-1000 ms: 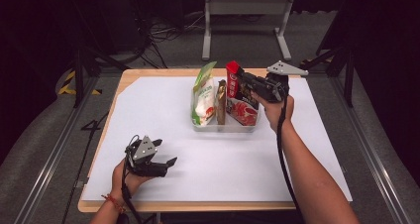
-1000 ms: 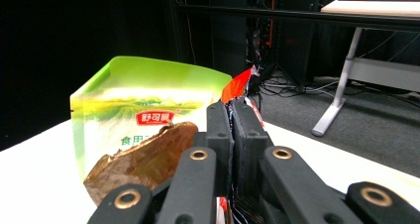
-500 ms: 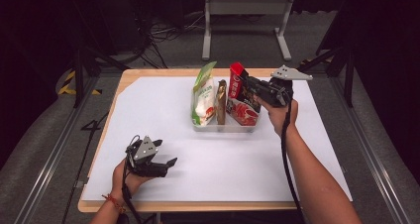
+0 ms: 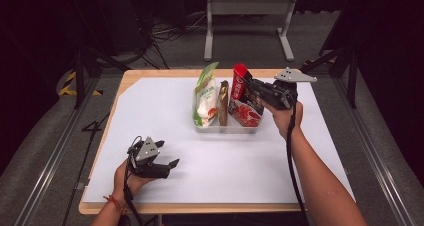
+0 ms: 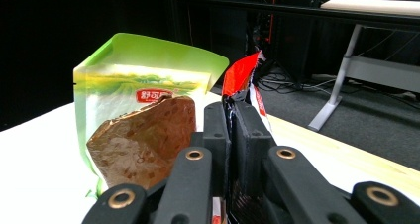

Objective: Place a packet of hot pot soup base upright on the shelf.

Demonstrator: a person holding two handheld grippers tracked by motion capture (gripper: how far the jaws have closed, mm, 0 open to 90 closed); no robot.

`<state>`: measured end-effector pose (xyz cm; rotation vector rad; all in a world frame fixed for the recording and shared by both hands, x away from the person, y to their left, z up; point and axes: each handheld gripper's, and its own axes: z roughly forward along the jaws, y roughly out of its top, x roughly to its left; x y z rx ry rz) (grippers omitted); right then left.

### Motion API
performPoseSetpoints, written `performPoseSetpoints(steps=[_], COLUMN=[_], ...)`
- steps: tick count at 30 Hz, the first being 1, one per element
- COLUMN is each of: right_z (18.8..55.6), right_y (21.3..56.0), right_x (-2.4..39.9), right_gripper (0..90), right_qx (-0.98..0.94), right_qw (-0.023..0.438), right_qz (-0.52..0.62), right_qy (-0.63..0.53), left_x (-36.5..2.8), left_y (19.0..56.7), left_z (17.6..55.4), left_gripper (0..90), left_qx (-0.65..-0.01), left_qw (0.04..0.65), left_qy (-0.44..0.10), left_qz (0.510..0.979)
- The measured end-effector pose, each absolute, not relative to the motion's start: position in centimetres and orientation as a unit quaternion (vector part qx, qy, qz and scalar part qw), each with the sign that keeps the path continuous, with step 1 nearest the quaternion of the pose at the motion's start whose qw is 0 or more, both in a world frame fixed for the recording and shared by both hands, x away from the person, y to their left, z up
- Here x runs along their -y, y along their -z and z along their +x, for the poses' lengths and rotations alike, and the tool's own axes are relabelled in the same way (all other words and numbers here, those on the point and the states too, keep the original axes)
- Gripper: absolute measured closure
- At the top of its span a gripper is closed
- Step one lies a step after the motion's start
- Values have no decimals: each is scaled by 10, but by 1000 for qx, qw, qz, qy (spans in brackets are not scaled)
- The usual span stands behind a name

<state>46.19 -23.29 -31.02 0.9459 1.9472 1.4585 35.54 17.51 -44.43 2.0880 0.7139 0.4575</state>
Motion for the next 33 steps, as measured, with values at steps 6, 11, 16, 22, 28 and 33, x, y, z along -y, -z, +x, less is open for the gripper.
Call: performPoseSetpoints(steps=[6,11,16,22,28,33], right_z=[462,461,461,459,458,457], right_y=[308,306,306,305,305,304], right_x=[234,236,237,238,239,240], right_gripper=[835,824,820,815,806,803], right_qx=[-724,-725,-728,-732,-732,-735], right_qw=[274,282,278,281,279,279], right_qz=[347,346,347,343,345,342], right_qy=[-530,-525,-522,-517,-518,-516], left_x=[-174,-173,-173,-175,-175,-177], left_y=[444,444,444,443,443,443], left_z=[356,356,356,355,354,353], left_gripper=[179,179,179,179,179,179], left_qx=[-286,-282,-282,-281,-279,-279], left_qw=[428,429,427,429,429,428], left_qy=[-182,-184,-184,-187,-190,-192], left_qz=[838,838,839,838,838,838])
